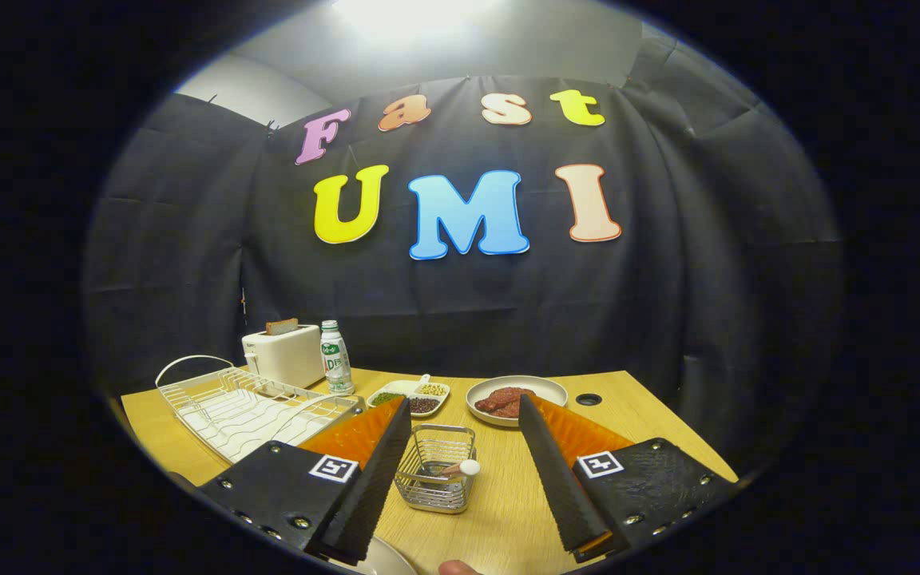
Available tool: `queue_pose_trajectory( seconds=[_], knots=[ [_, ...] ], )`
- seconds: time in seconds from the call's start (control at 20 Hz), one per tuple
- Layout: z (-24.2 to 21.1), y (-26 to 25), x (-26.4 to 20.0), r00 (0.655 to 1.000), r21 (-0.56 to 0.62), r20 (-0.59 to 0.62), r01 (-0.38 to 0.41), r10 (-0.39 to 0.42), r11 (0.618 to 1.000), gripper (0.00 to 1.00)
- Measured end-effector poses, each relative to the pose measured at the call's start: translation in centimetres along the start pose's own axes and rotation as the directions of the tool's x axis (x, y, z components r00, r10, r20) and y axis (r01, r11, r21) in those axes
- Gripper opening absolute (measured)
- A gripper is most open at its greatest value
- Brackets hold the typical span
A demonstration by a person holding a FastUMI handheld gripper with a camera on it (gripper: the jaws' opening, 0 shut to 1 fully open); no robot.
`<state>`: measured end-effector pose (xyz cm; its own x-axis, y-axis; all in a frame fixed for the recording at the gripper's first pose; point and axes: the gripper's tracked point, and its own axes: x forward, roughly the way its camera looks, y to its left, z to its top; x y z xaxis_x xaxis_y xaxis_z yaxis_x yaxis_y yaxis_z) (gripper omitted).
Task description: Take the plate from the dish rack, then take the spoon from the basket and place it into the plate.
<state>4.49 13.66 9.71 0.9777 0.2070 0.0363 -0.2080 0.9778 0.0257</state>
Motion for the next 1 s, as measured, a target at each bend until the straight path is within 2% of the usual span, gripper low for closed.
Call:
queue_pose_trajectory(
  seconds=[0.25,0.35,0.45,0.5,0.55,0.6,0.65,0.7,1.0],
  knots=[
    [-2.4,-1.0,3.1,0.999,0.021,0.011,0.034,-0.034,0.999,0.85],
    [-2.9,-1.2,3.7,0.999,0.028,0.001,0.035,-0.035,0.999,0.81],
    [-3.2,-0.9,4.3,1.0,0.04,0.006,0.016,-0.016,0.999,0.57],
    [-3.1,-0.5,4.5,1.0,0.056,0.02,0.007,-0.008,0.998,0.22],
    [-2.9,-0.3,4.3,1.0,0.053,0.016,0.005,-0.006,0.999,0.21],
    [-2.9,-0.2,4.3,1.0,0.046,0.013,-0.004,0.003,0.999,0.15],
    [-3.1,-0.1,4.1,1.0,0.045,-0.001,0.006,-0.005,0.999,0.15],
    [-2.7,0.0,4.1,1.0,0.044,-0.006,0.001,-0.001,0.999,0.09],
    [0.8,0.3,2.6,1.0,0.045,-0.013,0.003,-0.003,0.999,0.09]
  ],
)
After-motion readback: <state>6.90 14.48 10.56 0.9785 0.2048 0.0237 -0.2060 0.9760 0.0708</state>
